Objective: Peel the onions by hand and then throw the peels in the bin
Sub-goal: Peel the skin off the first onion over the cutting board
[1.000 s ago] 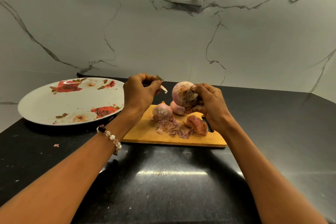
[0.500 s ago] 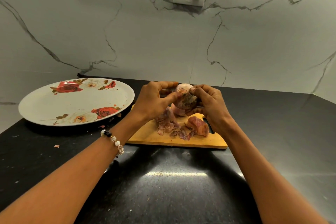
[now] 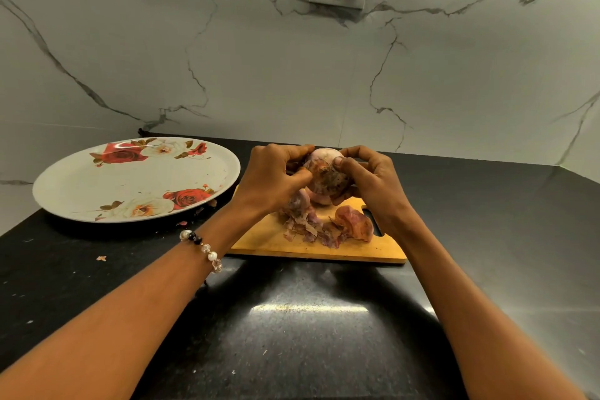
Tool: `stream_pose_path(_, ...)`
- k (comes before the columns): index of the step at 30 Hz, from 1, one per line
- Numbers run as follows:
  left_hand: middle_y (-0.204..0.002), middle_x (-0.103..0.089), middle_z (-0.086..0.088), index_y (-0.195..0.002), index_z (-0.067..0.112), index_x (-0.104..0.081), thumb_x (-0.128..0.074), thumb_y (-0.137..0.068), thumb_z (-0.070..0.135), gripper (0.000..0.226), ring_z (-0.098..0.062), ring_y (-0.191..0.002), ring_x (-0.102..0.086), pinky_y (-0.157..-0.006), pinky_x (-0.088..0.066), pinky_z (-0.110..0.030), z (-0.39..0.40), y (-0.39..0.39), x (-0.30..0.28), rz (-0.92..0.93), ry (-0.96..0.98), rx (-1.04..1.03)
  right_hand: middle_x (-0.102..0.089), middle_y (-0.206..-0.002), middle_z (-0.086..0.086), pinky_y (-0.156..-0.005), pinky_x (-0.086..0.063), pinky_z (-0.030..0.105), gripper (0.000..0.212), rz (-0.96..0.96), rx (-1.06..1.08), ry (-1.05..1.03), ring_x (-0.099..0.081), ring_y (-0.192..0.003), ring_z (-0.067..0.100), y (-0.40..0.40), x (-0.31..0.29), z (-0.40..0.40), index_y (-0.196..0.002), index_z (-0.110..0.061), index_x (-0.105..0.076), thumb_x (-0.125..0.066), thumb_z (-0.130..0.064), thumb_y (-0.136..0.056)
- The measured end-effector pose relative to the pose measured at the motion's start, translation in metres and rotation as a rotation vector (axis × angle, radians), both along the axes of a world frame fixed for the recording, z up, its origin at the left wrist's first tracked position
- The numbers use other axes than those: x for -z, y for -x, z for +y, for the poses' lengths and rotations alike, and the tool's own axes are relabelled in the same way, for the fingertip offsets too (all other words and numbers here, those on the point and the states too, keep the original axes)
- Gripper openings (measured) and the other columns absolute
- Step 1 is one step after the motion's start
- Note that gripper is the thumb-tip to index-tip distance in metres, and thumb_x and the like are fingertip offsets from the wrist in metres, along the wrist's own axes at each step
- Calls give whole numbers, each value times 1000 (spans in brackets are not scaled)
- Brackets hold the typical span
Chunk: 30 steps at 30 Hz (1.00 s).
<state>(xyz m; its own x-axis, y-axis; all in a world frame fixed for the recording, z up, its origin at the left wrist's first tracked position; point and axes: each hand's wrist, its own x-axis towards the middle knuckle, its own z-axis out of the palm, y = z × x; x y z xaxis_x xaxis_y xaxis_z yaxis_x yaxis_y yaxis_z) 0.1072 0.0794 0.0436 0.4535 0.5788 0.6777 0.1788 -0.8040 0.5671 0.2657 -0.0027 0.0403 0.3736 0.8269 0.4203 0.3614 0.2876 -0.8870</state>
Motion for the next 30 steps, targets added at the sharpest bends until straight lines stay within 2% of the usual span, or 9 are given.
stream_pose_path(7, -112, -69, -9, -120, 5, -63, -69, -84, 3, 37, -5, -94, -60, -76, -40, 3, 2, -2, 5, -82, 7, -66, -66, -90, 3, -63, -58, 30, 14, -12, 5, -17, -66, -85, 17, 1, 1, 0, -107, -9, -61, -55, -18, -98)
stream_pose_path(9, -110, -70, -8, -118, 6, -65, -68, -85, 3, 34, -5, -92, -62, -77, -44, -1, 3, -2, 5, -114, 36, -73, -66, -90, 3, -65, -60, 34, 14, 4, -7, -18, -67, -84, 16, 2, 2, 1, -107, -9, -62, -54, -17, -98)
stream_pose_path(14, -111, -70, -7, -119, 8, -65, -62, -91, 14, 29, -16, -93, -70, -75, -59, -30, 4, -1, 1, -233, 189, -48, -64, -93, 2, -62, -60, 36, 16, 38, 11, -28, -66, -86, 18, 0, 0, 0, -109, -5, -60, -53, -16, -98)
stream_pose_path(15, -110, -70, -6, -120, 8, -65, -64, -89, 19, 32, -15, -91, -70, -74, -60, -30, 4, 0, -1, -231, 186, -43, -64, -93, 3, -63, -60, 38, 18, 41, 25, -35, -66, -87, 20, -1, 0, 0, -109, -4, -60, -54, -16, -98)
stream_pose_path(17, -106, -70, -2, -117, 8, -66, -68, -84, 26, 38, -10, -87, -67, -74, -57, -20, 2, 0, -3, -180, 134, -36, -65, -94, 6, -61, -60, 38, 20, 46, 45, -45, -67, -87, 23, -1, 1, 1, -111, -3, -60, -55, -17, -97)
stream_pose_path(19, -101, -72, -3, -110, 7, -70, -73, -79, 26, 36, -5, -82, -64, -71, -50, -6, -1, -1, -2, -113, 53, -45, -65, -95, 8, -60, -60, 35, 21, 34, 49, -49, -68, -87, 25, -1, 1, 1, -111, -4, -59, -56, -18, -97)
stream_pose_path(21, -95, -73, -6, -103, 7, -73, -75, -79, 24, 30, -4, -77, -62, -68, -46, 0, -1, -2, 0, -97, 9, -87, -65, -97, 8, -62, -60, 34, 19, 18, 43, -48, -68, -89, 25, -1, 1, 1, -111, -5, -58, -55, -18, -97)
stream_pose_path(26, -89, -71, -5, -96, 6, -72, -71, -85, 22, 19, -6, -72, -59, -63, -42, -3, 4, 2, -3, -118, 34, -208, -62, -102, 10, -62, -59, 33, 16, 115, 10, -48, -63, -97, 29, -2, 0, -1, -108, -6, -61, -51, -15, -99)
stream_pose_path(30, -91, -71, -7, -97, 6, -72, -71, -85, 21, 19, -10, -75, -61, -69, -48, -15, 9, 3, -2, -117, 80, -250, -60, -100, 13, -55, -58, 34, 17, 272, -62, -91, -66, -85, 29, 0, -5, -4, -97, -7, -61, -46, -11, -100)
